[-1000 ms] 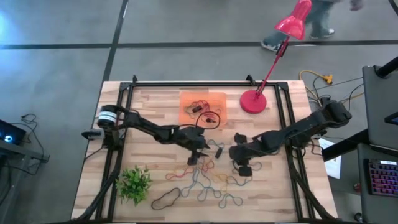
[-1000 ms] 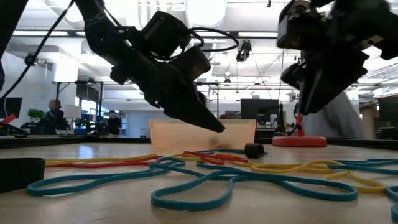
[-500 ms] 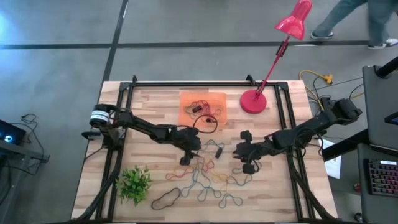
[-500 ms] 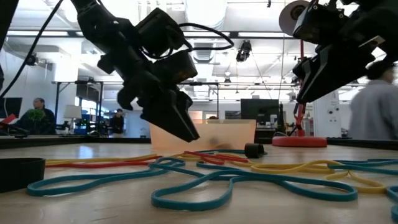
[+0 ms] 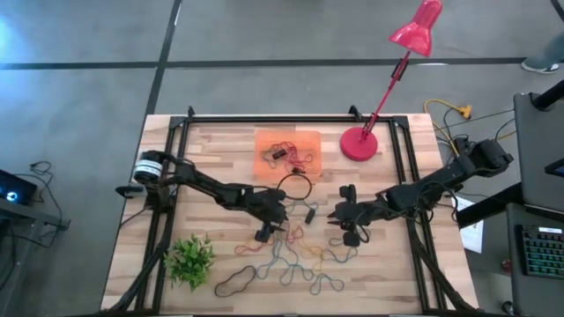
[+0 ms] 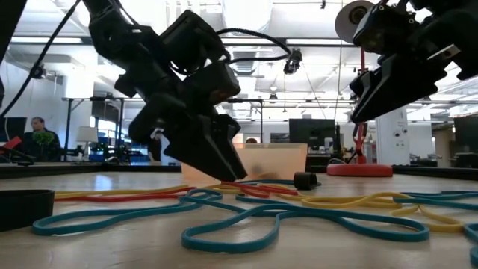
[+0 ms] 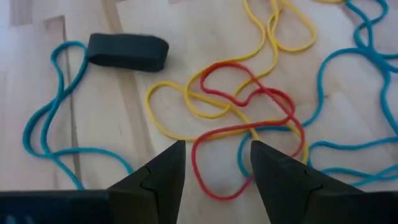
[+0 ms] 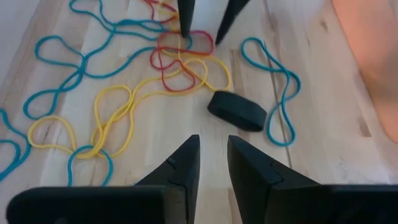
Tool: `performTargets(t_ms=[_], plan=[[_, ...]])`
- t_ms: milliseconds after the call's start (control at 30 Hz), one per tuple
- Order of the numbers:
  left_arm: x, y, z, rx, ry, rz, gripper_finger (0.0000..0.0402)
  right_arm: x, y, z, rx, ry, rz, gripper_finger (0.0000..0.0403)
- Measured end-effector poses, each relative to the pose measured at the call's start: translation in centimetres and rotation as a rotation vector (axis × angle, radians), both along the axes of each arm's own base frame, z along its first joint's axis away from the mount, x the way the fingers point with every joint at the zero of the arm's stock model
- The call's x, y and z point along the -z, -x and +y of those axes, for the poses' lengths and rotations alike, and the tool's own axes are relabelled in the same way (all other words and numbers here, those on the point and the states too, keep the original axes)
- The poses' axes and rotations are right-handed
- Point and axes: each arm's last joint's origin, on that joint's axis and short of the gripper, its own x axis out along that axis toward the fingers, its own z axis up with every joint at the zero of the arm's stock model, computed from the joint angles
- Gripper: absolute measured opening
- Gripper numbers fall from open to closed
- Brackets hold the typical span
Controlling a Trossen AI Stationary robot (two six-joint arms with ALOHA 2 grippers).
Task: Pick and place rubber bands into bin
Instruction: Put the red rubber band into the orange bin
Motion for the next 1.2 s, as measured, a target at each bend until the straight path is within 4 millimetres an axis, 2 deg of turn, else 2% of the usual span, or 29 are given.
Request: performTargets(t_ms=[667,800,1033,1200], plan=[[2.2,-1.8,-0.1,0.001,0.021,0.003,0.0163,0.0,0.0,0.0,0.007,0.019,-0.007,0.0063],[2.0,-1.8,-0.1,0.004,0.024,0.004,0.0131,0.0,0.0,-0.1,0.007,0.019,-0.006,0.0061],[2.0,-1.7,-0.2,0.013,0.025,0.01,0.0015,0.0,0.0,-0.1,0.007,0.019,-0.005,0.0059],[1.9,-1.7,-0.2,0.008,0.022,0.006,0.0012,0.1,0.0,-0.1,0.007,0.02,-0.002,0.0059]])
